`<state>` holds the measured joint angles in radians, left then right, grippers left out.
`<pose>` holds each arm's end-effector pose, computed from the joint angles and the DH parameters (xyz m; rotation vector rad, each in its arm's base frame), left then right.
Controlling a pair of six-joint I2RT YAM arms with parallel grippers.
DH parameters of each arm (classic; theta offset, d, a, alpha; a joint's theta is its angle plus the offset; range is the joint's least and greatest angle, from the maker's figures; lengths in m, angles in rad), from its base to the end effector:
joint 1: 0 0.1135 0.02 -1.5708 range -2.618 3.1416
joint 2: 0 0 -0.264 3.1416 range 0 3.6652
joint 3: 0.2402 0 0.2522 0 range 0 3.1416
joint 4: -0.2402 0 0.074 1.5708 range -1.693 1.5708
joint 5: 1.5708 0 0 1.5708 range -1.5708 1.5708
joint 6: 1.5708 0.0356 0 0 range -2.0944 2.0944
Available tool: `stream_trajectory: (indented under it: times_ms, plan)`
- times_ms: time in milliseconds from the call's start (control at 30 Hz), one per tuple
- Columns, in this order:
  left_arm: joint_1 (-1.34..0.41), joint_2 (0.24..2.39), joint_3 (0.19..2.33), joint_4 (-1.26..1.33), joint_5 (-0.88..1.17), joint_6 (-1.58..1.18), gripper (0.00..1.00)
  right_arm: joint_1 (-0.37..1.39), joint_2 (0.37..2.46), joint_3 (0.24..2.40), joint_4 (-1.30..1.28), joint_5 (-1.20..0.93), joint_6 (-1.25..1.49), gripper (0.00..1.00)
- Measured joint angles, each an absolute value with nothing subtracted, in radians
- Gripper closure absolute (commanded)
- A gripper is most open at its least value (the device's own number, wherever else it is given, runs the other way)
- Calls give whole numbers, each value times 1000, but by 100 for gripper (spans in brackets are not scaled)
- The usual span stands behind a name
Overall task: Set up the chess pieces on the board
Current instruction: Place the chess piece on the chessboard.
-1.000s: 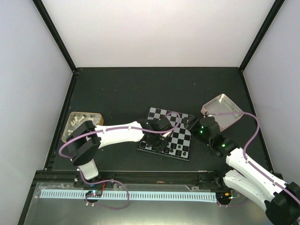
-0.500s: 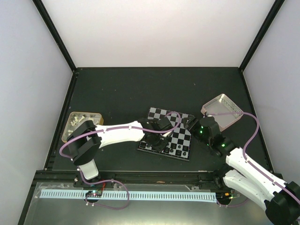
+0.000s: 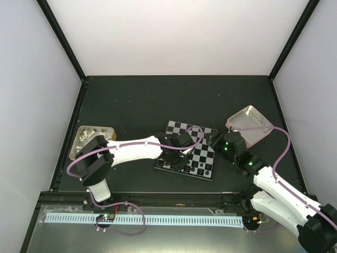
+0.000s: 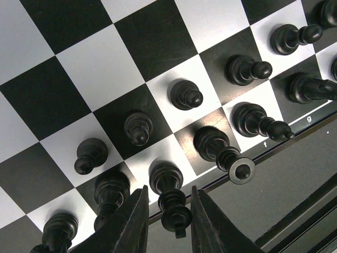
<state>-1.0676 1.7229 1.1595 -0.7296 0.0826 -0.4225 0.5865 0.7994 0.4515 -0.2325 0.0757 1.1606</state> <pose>0.1562 -0.2898 0.1891 0.9578 2.8117 -0.3718 0.1500 0.0964 0.2156 0.6961 2.1918 0.8960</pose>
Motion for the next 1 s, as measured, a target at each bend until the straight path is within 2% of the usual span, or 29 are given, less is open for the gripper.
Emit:
stream_trajectory:
  times_ms: [267,767,1000]
  plan:
    - [-1068,1723,1171,-729,84,-422,78,587,797,451,-233,76,1160,29]
    - [-1067,1718,1176,-729,82,-422,71,587,797,446,-234,56,1112,29]
    - [-1047,1605,1176,-726,47,-430,69,587,797,448,-245,55,1044,28]
